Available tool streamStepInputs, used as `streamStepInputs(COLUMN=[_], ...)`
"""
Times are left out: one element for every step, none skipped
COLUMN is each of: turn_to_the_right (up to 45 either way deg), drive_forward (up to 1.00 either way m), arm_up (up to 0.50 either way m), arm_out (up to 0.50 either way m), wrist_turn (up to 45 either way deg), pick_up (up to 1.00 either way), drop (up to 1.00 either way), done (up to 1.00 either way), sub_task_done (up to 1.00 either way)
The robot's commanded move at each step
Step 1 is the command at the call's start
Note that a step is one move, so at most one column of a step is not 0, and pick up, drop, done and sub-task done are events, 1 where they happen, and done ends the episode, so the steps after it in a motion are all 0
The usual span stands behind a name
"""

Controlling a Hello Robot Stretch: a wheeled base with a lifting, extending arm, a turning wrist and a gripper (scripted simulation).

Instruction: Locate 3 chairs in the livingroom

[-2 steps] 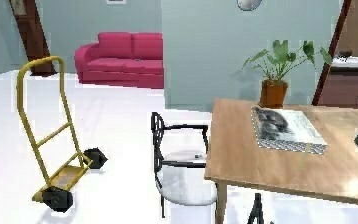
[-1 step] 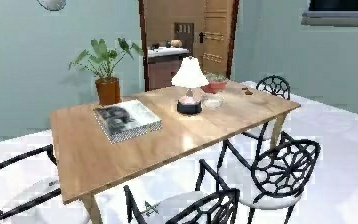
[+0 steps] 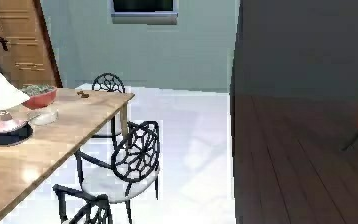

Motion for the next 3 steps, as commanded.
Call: streamStepInputs(turn_to_the_right=[45.0, 9.0, 0.0], drive_forward=[0.00, 0.00, 0.20], arm_up=[0.00, 0.00, 0.00], arm_out=[0.00, 0.00, 0.00], wrist_turn=[0.0, 0.0, 0.0], pick_up=[0.00, 0.00, 0.00], drop=[0.00, 0.00, 0.00], done=[0.00, 0.00, 0.00], sub_task_done=[0.00, 0.00, 0.00])
